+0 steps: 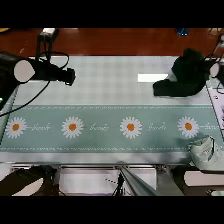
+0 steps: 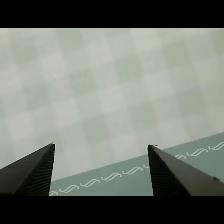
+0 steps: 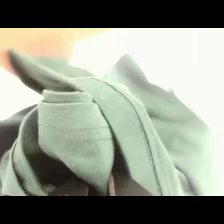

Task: Fold the shirts.

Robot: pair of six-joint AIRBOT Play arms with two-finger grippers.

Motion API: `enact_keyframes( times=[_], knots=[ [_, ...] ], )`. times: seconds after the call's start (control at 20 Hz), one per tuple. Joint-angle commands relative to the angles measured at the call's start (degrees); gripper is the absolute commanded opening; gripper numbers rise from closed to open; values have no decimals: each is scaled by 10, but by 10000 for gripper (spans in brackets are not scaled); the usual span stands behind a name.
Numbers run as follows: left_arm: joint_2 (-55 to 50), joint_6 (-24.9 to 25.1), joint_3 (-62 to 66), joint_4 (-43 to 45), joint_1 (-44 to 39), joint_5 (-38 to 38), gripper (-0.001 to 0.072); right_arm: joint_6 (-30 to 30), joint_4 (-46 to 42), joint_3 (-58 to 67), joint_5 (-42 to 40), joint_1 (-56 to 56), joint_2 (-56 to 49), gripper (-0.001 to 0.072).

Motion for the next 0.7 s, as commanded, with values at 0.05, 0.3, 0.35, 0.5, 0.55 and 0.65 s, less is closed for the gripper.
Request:
enact_keyframes(
  times=[0.05,0.3,0.35,0.5,0.55,0.65],
  knots=[
    [30,0,83,0,-6,-16,720,-37,-1,0,-15,40,182,26],
    [99,0,190,-7,-29,-45,720,-37,3,0,6,131,352,25],
    [116,0,197,-7,-35,-49,720,-37,3,0,26,154,377,25],
    [163,0,197,-9,-47,-92,720,-37,4,0,131,223,426,25],
    [170,0,197,-9,-48,-125,720,-37,13,0,175,246,428,25],
    [170,-10,195,-10,-48,-197,720,-62,56,0,268,299,416,25]
  ],
)
